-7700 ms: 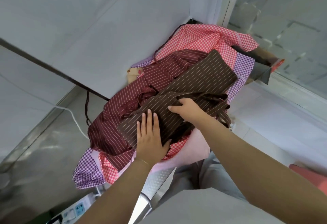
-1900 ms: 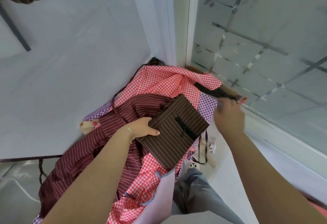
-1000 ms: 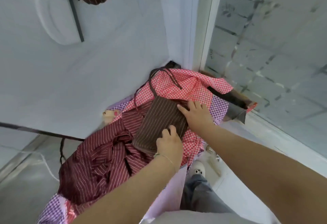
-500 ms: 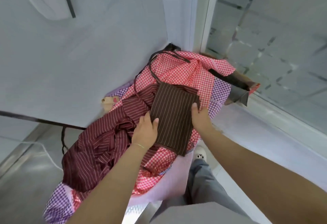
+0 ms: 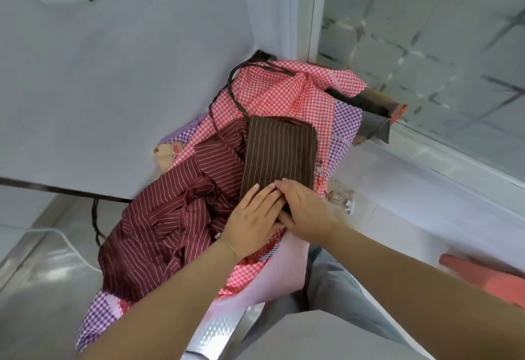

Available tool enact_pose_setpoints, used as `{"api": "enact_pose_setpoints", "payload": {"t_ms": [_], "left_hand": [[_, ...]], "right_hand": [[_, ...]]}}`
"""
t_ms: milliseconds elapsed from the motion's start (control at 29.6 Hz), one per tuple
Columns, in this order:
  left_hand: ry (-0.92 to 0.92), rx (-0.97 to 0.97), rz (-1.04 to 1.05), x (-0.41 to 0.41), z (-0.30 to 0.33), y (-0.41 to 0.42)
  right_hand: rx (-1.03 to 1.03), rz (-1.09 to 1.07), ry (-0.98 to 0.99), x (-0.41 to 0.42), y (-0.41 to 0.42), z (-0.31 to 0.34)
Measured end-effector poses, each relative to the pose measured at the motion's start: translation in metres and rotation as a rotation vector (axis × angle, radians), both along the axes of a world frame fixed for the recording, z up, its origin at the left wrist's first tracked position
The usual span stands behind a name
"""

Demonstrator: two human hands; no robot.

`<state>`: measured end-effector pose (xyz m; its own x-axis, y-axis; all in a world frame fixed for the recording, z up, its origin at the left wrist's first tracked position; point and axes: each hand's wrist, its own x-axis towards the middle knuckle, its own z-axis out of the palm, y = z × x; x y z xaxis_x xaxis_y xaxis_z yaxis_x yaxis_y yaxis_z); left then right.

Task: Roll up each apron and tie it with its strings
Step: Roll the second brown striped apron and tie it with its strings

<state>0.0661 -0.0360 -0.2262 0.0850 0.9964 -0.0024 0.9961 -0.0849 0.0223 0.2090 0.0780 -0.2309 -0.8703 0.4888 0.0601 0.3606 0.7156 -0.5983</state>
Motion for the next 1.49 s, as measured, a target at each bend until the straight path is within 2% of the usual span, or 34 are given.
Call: {"api": "enact_pose_setpoints", "payload": {"t_ms": [101, 169, 304, 439, 541, 676, 811, 879, 1048, 1183, 1250, 1385, 1419, 1487], "left_hand": [[0.019, -0.217, -0.013, -0.013, -0.012, -0.007], [-0.013, -0.312, 0.032, -0.019, -0.011, -0.006], [-0.103, -0.377, 0.13, -0.011, -0.004, 0.002], [-0.25, -0.374, 0.13, -0.019, -0.006, 0.004], [-0.35, -0.313, 0.131, -0.032, -0.008, 0.0], [-0.308, -0.263, 0.136, -0.04, -0.007, -0.003], [-0.305, -0.24, 0.126, -0.045, -0.01, 0.004], [-0.458, -0.268, 0.207, -0.051, -0.007, 0.015], [-0.888, -0.397, 0.574, -0.07, -0.001, 0.036], [-0.979, -0.36, 0.826, -0.061, -0.005, 0.039], [-0.993, -0.327, 0.935, -0.054, -0.007, 0.041], [-0.95, -0.238, 1.048, -0.041, -0.006, 0.048], [-0.903, -0.217, 1.048, -0.036, -0.004, 0.049], [-0.825, -0.166, 1.082, -0.031, -0.002, 0.053]], "right_hand": [[0.017, 0.162, -0.324, 0.01, -0.007, -0.024], [0.079, 0.166, -0.374, 0.012, -0.01, -0.034], [0.177, 0.01, -0.311, 0.0, -0.031, -0.031], [0.138, -0.041, -0.177, -0.002, -0.031, -0.028], [0.03, -0.054, -0.148, 0.009, -0.019, -0.033], [-0.074, -0.151, -0.145, 0.02, -0.006, -0.026], [-0.26, -0.251, -0.155, 0.016, -0.001, -0.018], [-0.339, -0.29, -0.182, 0.013, 0.004, -0.017], [-0.496, -0.418, -0.287, 0.004, 0.011, -0.017], [-0.718, -0.506, -0.336, -0.001, 0.024, -0.013], [-0.754, -0.547, -0.383, -0.006, 0.029, -0.011], [-0.633, -0.66, -0.463, -0.013, 0.031, -0.01], [-0.495, -0.672, -0.456, -0.012, 0.027, -0.009], [0.015, -0.516, -0.315, -0.01, 0.018, -0.012]]}}
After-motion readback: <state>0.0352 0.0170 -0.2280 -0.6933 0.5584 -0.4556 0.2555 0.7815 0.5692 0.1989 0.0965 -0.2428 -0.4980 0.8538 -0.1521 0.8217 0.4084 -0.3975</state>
